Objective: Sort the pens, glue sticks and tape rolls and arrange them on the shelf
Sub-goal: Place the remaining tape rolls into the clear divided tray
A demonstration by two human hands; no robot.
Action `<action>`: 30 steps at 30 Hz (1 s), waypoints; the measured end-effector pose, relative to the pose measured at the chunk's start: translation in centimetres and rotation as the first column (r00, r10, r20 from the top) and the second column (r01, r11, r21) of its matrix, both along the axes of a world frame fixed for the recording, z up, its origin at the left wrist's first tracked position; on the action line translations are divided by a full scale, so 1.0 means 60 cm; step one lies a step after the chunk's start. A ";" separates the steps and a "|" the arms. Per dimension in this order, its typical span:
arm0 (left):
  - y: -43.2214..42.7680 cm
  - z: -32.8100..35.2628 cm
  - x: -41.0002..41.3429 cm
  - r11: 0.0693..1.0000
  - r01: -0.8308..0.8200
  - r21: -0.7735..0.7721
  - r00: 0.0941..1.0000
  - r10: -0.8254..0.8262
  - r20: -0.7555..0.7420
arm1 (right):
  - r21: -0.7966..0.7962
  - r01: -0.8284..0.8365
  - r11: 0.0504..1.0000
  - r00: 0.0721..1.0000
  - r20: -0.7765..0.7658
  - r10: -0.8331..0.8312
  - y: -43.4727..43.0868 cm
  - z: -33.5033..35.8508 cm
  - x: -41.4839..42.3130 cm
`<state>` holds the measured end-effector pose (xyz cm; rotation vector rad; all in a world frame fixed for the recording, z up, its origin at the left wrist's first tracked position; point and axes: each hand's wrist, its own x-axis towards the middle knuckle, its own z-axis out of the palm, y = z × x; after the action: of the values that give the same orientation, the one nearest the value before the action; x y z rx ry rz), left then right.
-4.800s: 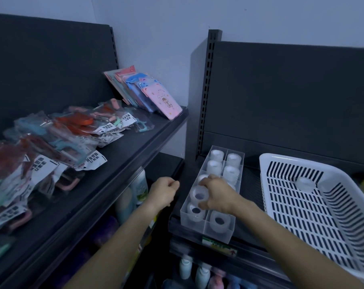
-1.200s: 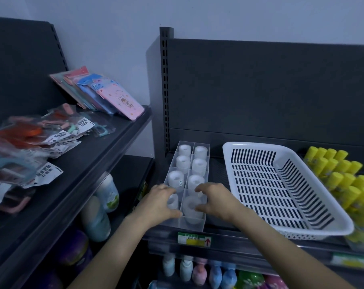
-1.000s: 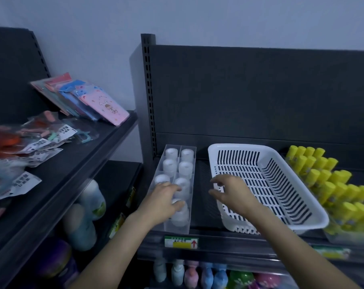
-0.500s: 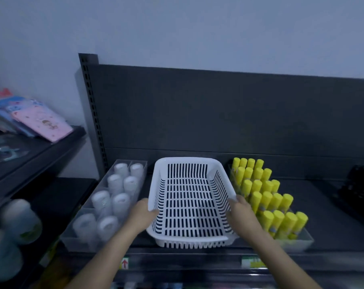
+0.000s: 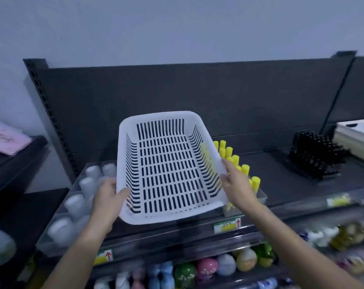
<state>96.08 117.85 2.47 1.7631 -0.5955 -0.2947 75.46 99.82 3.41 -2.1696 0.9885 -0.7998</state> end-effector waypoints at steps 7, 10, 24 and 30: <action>-0.095 0.027 -0.148 0.977 0.206 -0.046 0.976 -0.209 -0.055 | 0.063 0.246 0.967 0.963 0.103 -0.251 -0.047 0.022 -0.195; -0.154 0.033 -0.223 0.960 0.278 -0.027 0.959 -0.279 -0.048 | 0.067 0.320 0.945 0.940 0.107 -0.325 -0.074 0.027 -0.287; -0.522 0.035 -0.714 0.899 0.430 -0.089 0.896 -0.436 -0.079 | 0.131 0.568 0.813 0.778 0.237 -0.582 -0.303 0.050 -0.808; -0.659 0.047 -0.881 0.869 0.491 -0.050 0.869 -0.493 -0.041 | 0.169 0.595 0.786 0.749 0.238 -0.618 -0.415 0.058 -0.970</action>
<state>43.23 78.34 5.28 1.5383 -1.0076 -0.6771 17.29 74.94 6.91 -1.5840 1.5698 -1.2988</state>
